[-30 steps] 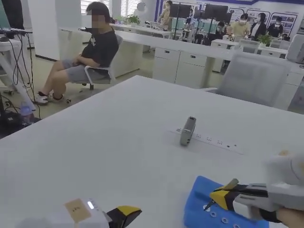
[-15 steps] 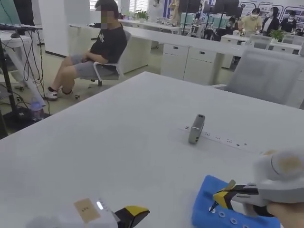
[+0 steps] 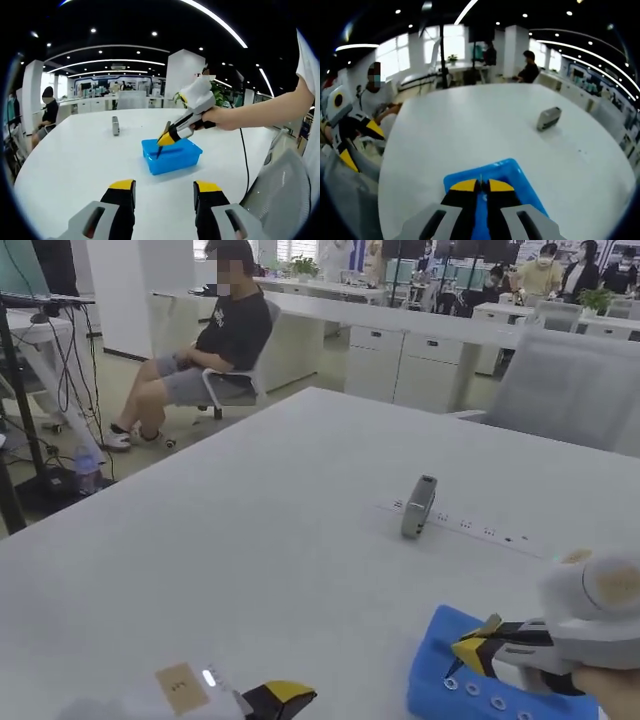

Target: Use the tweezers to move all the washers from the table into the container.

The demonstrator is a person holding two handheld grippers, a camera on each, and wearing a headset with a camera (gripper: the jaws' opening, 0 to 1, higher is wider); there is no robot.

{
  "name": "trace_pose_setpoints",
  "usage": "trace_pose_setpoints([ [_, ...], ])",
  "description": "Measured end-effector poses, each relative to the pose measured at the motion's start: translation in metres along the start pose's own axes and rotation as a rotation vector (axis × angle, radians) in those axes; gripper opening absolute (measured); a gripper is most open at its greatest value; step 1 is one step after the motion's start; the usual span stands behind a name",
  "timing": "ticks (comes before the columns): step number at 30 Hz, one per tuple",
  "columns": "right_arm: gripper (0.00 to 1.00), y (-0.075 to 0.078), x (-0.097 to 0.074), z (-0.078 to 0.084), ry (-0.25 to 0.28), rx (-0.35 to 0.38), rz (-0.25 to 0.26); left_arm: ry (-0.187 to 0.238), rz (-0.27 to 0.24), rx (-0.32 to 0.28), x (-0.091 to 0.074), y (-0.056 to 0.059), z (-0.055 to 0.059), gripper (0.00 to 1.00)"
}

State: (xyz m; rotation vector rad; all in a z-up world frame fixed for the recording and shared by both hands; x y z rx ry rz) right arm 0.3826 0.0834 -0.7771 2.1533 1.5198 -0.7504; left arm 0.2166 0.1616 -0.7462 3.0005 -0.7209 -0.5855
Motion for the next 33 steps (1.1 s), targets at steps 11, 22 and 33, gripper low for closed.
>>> trace_pose_setpoints([
  [11,0.03,-0.037,-0.048,-0.015,0.078,-0.057,-0.045,-0.007,0.061,0.015,0.002,0.011,0.0,0.37],
  [22,0.03,-0.093,-0.064,0.033,-0.021,-0.029,-0.178,-0.013,0.138,0.059,0.002,0.026,0.0,0.24],
  [33,0.03,-0.127,-0.078,0.083,-0.189,-0.027,-0.208,-0.063,0.386,0.133,-0.003,0.068,0.006,0.11],
])
Point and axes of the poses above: the centre of the closed fingertips' face, and the gripper's own axes: x roughly forward along the fingers, y roughly to its right, z roughly out of its underside, the point moved 2 cm from there along -x, roughly backward along the fingers, and after that the axes turned 1 degree about y, right-handed, at the moved point
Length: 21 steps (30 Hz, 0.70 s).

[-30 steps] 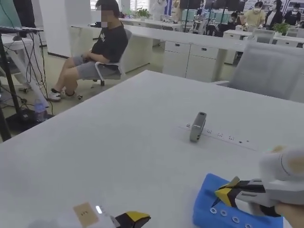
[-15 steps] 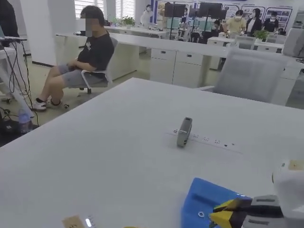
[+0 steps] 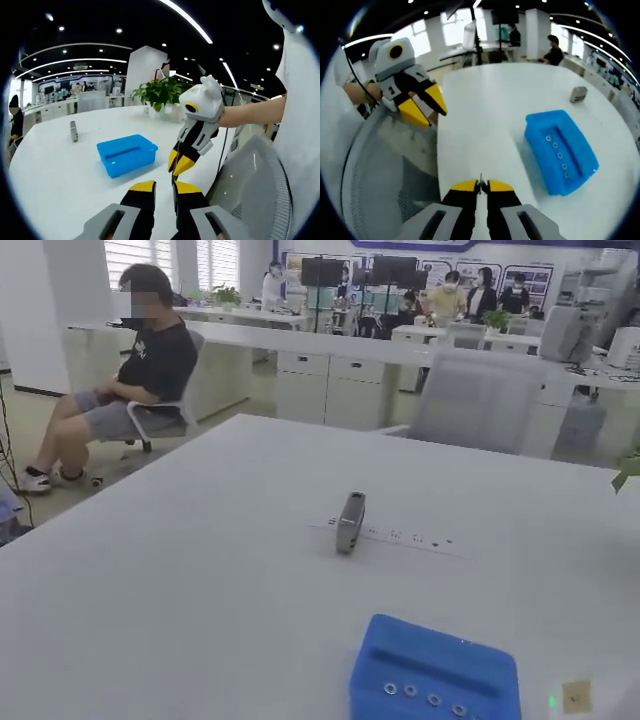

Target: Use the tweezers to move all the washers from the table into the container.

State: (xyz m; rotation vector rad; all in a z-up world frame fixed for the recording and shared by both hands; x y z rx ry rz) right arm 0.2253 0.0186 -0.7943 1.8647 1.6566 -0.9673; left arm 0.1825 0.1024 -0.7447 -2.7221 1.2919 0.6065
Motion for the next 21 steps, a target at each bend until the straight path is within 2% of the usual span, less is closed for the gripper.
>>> trace_pose_setpoints([
  [2,0.03,-0.006,-0.002,0.002,-0.014,0.006,-0.005,-0.015,0.037,-0.012,0.002,0.006,0.001,0.09],
  [5,0.03,-0.017,-0.002,0.007,-0.021,-0.025,-0.002,0.003,0.101,-0.054,0.005,0.014,-0.009,0.1],
  [8,0.03,-0.024,0.003,0.014,-0.031,-0.047,-0.004,0.006,0.132,-0.056,0.01,0.016,-0.019,0.14],
  [9,0.03,-0.027,0.003,0.007,0.03,-0.059,-0.01,0.014,0.147,-0.056,0.011,0.018,-0.024,0.14],
  [10,0.03,-0.029,0.002,0.011,0.008,-0.043,-0.015,0.024,0.174,-0.052,0.014,0.022,-0.03,0.14],
  [12,0.03,-0.031,0.002,0.011,0.029,-0.038,-0.012,0.018,0.202,-0.034,0.019,0.026,-0.037,0.13],
  [16,0.03,-0.032,0.002,0.011,0.058,-0.045,-0.003,-0.065,0.29,0.095,0.035,0.038,-0.041,0.12],
  [17,0.03,-0.032,0.002,0.011,0.064,-0.05,0.0,-0.11,0.324,0.132,0.04,0.042,-0.038,0.11],
  [19,0.03,-0.031,0.002,0.012,0.08,-0.044,0.003,-0.18,0.343,0.206,0.046,0.043,-0.032,0.08],
  [21,0.03,-0.032,0.001,0.012,0.093,-0.048,0.006,-0.214,0.345,0.234,0.05,0.042,-0.03,0.05],
])
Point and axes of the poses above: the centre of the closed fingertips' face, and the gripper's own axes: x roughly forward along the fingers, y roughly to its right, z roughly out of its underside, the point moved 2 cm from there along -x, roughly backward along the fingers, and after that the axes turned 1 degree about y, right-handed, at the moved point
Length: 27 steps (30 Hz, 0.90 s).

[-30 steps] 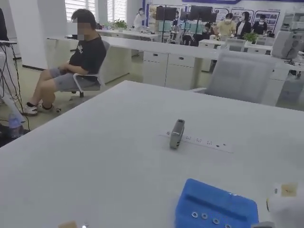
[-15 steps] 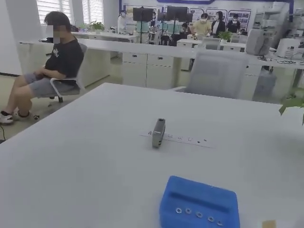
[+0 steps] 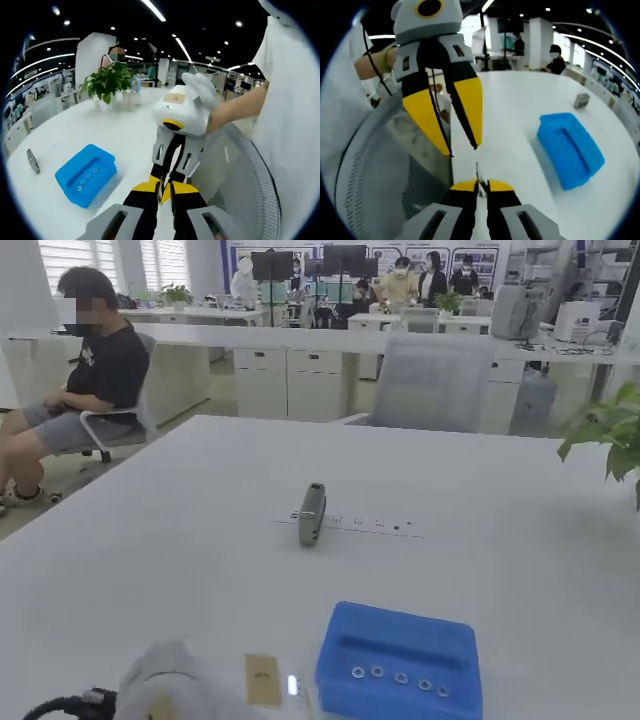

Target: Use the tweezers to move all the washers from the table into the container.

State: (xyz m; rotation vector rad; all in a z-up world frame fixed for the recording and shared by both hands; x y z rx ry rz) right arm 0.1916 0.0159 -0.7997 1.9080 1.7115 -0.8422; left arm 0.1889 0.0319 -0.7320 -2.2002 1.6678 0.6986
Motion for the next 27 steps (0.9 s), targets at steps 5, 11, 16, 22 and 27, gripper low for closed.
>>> trace_pose_setpoints([
  [5,0.02,-0.002,0.0,0.0,0.008,-0.016,0.006,-0.013,-0.001,0.007,0.004,-0.004,-0.008,0.02],
  [11,0.03,0.0,0.002,-0.001,0.028,-0.009,0.027,-0.085,0.058,0.097,0.013,0.003,-0.006,0.04],
  [16,0.03,-0.002,0.004,-0.002,0.027,-0.016,0.054,-0.132,0.076,0.143,0.011,0.001,-0.002,0.0],
  [22,0.04,-0.004,0.009,-0.005,0.076,0.03,0.069,-0.149,0.083,0.148,0.001,-0.001,0.006,0.0],
  [27,0.05,-0.004,0.018,-0.01,0.086,0.026,0.082,-0.154,0.071,0.114,-0.011,-0.008,0.018,0.0],
])
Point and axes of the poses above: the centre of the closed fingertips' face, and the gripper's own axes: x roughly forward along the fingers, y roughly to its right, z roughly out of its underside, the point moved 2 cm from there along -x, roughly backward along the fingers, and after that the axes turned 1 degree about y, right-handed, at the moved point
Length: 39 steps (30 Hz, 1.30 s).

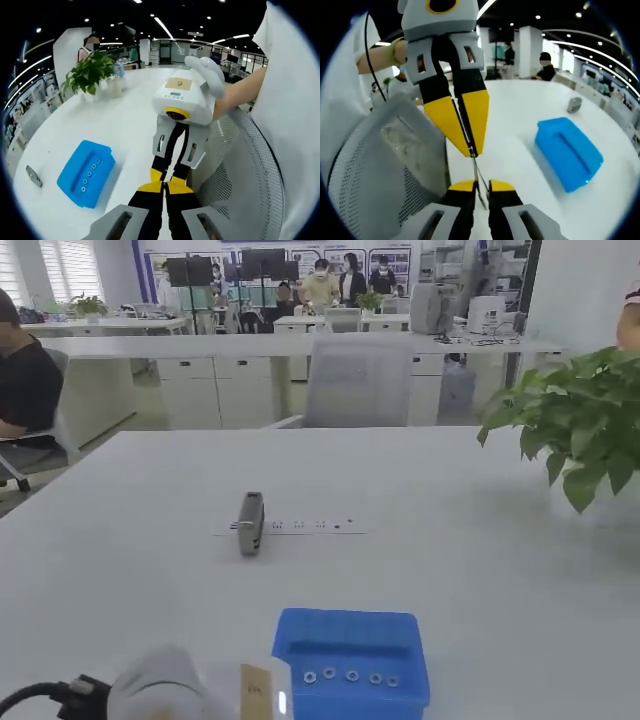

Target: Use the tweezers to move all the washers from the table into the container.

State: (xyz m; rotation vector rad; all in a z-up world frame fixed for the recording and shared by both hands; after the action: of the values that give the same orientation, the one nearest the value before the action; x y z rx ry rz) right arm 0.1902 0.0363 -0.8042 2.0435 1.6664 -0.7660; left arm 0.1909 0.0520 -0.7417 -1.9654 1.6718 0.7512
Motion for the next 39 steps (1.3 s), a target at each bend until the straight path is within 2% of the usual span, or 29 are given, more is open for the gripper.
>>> trace_pose_setpoints([
  [5,0.04,-0.002,0.011,-0.003,-0.065,-0.14,0.002,-0.014,-0.002,-0.007,-0.008,-0.002,0.017,0.0],
  [14,0.03,-0.001,0.024,0.0,-0.097,-0.158,-0.025,-0.025,-0.048,-0.04,-0.011,-0.008,0.047,0.0],
  [17,0.04,0.003,0.028,0.006,-0.138,-0.179,-0.031,-0.037,-0.051,-0.059,-0.004,-0.011,0.058,0.0],
  [19,0.04,0.007,0.03,0.013,-0.164,-0.186,-0.035,-0.062,-0.042,-0.063,0.006,-0.011,0.068,0.0],
  [24,0.06,0.018,0.028,0.028,-0.208,-0.168,-0.032,-0.106,-0.028,-0.052,0.025,-0.017,0.077,0.0],
  [26,0.07,0.021,0.026,0.031,-0.198,-0.118,-0.029,-0.133,-0.018,-0.04,0.031,-0.018,0.079,0.0],
  [27,0.07,0.021,0.025,0.031,-0.177,-0.083,-0.035,-0.144,-0.013,-0.026,0.033,-0.019,0.079,0.0],
  [30,0.12,0.022,0.022,0.032,-0.141,0.007,-0.045,-0.211,0.01,0.026,0.039,-0.018,0.088,0.0],
  [31,0.16,0.025,0.019,0.03,-0.104,0.013,-0.021,-0.213,0.01,0.029,0.04,-0.018,0.089,0.0],
  [34,0.27,0.028,0.003,0.028,-0.048,0.039,0.023,-0.222,0.022,0.015,0.041,-0.02,0.092,0.0],
  [38,0.42,0.034,-0.025,0.03,0.025,0.142,0.105,-0.246,0.026,-0.005,0.042,-0.027,0.096,0.0],
  [39,0.43,0.035,-0.031,0.032,0.026,0.156,0.119,-0.253,0.026,-0.012,0.042,-0.029,0.097,0.0],
])
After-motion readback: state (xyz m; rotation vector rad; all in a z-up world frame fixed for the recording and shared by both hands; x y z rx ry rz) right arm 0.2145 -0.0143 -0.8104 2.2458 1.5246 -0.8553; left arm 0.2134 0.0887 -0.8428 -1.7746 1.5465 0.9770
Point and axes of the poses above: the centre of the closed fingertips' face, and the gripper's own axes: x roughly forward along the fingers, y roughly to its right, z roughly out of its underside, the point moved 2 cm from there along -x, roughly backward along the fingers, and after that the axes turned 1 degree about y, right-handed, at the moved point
